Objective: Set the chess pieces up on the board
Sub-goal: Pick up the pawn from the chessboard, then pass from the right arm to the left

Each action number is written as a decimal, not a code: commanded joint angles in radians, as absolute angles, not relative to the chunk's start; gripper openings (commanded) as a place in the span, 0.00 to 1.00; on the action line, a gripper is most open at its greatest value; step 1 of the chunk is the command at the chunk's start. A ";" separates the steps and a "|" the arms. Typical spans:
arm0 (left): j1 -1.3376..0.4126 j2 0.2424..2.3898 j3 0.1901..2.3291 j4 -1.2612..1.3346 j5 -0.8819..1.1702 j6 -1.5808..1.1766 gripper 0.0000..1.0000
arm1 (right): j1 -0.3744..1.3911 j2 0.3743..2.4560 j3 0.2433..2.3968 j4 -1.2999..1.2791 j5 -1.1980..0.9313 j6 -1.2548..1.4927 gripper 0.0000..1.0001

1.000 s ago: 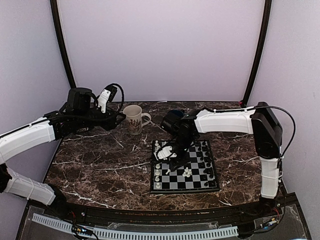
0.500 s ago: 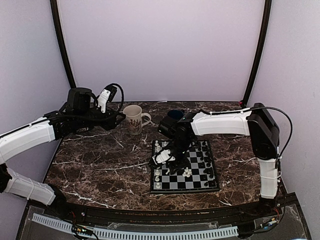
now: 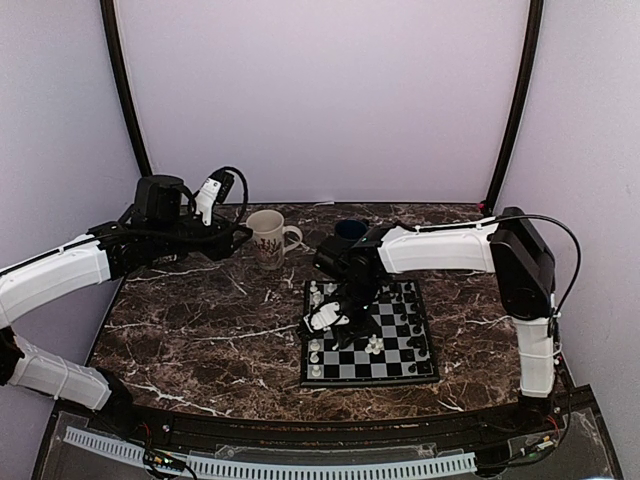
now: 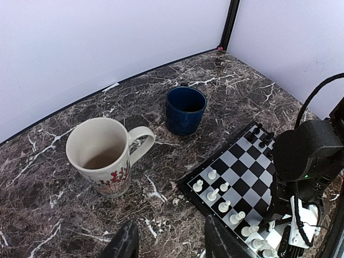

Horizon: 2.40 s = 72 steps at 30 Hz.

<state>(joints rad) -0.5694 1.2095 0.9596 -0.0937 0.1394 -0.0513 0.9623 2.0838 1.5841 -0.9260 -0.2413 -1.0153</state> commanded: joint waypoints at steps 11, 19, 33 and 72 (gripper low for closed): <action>-0.555 1.221 0.940 -0.055 0.130 -0.086 0.44 | 0.954 2.026 1.618 -0.947 -0.353 -0.939 0.17; -0.548 1.285 0.939 0.011 0.231 -0.184 0.45 | 0.825 1.908 1.661 -0.951 -0.625 -0.856 0.17; -0.623 1.430 0.881 0.382 0.424 -0.551 0.36 | 0.628 1.812 1.557 -0.690 -0.845 -0.536 0.18; -0.767 1.729 1.043 0.553 0.566 -0.673 0.31 | 0.616 1.820 1.546 -0.655 -0.850 -0.482 0.18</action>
<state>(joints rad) -0.7624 1.7283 1.0145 0.5232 0.5426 -0.6701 0.6216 1.8545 1.5497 -0.6769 -0.8371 -0.4911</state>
